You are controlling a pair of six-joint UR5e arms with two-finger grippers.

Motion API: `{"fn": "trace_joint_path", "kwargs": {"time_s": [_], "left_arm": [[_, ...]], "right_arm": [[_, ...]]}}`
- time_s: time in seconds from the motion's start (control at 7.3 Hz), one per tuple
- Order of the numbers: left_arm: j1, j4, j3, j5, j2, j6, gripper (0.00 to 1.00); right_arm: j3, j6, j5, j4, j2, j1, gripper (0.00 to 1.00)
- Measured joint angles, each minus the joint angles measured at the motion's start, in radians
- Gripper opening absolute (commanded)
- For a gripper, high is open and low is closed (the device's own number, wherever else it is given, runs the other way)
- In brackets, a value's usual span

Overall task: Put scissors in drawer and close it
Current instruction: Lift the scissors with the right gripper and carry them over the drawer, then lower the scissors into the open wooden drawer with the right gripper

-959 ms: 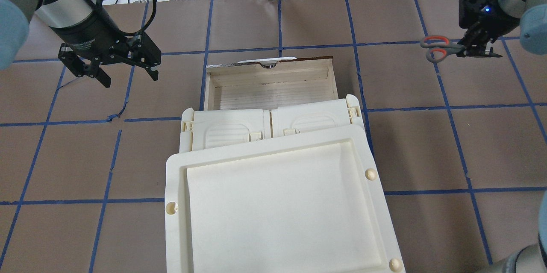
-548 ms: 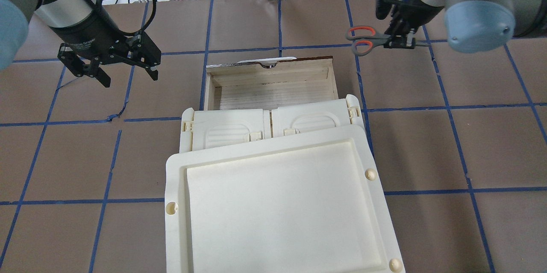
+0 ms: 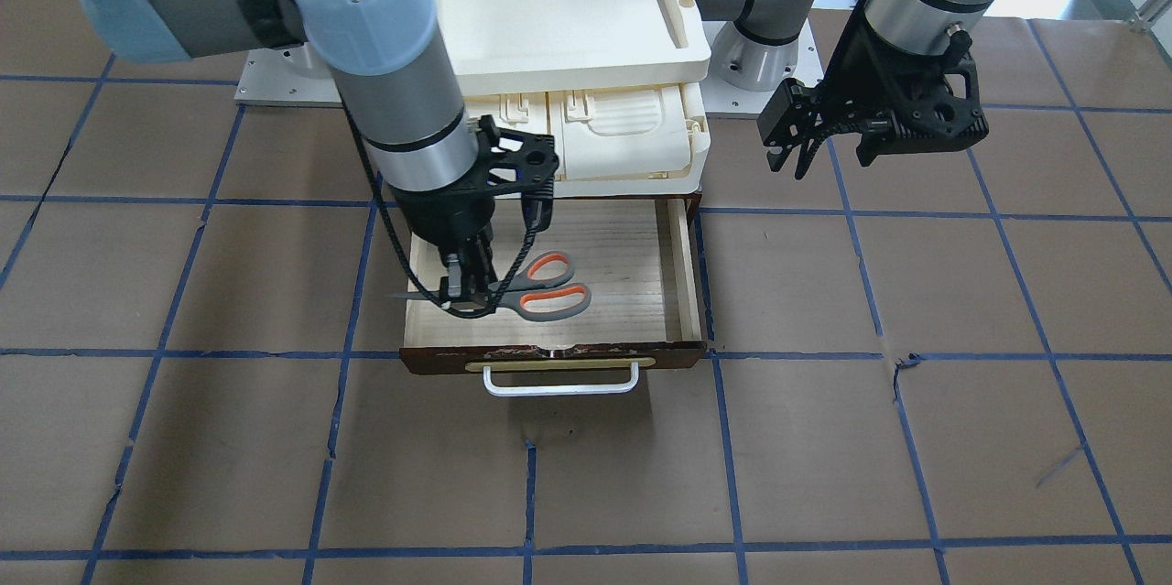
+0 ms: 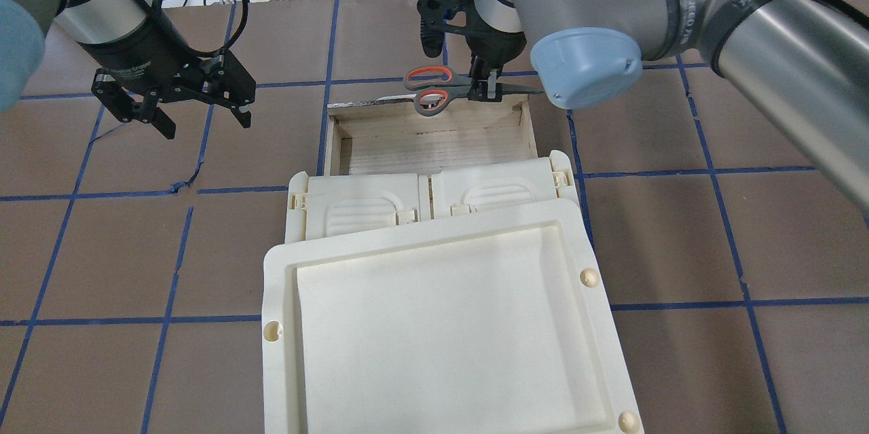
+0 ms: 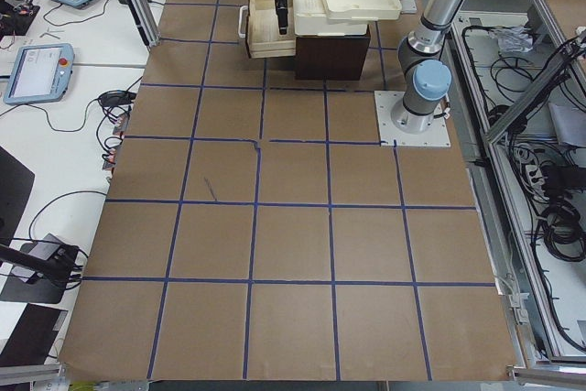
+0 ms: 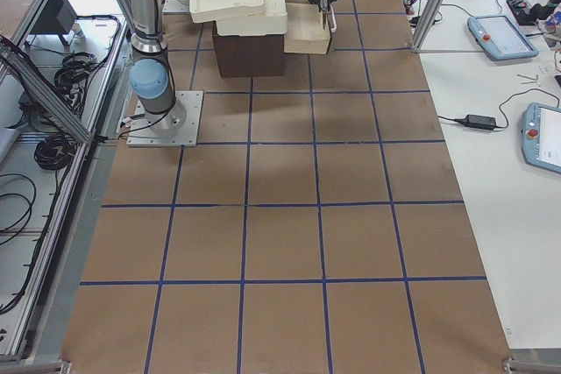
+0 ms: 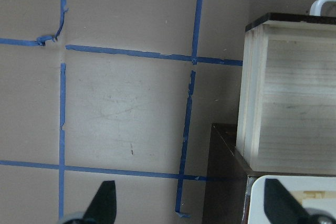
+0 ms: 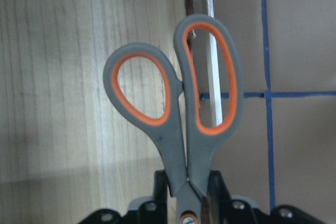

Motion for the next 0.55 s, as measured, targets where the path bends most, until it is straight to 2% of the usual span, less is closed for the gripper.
{"fn": "trace_joint_path", "kwargs": {"time_s": [0.55], "left_arm": [[0.0,0.0,0.0,-0.001,0.001,0.0,1.0]], "right_arm": [[-0.019,0.052,-0.037,-0.008,0.077,0.087,0.0]]}}
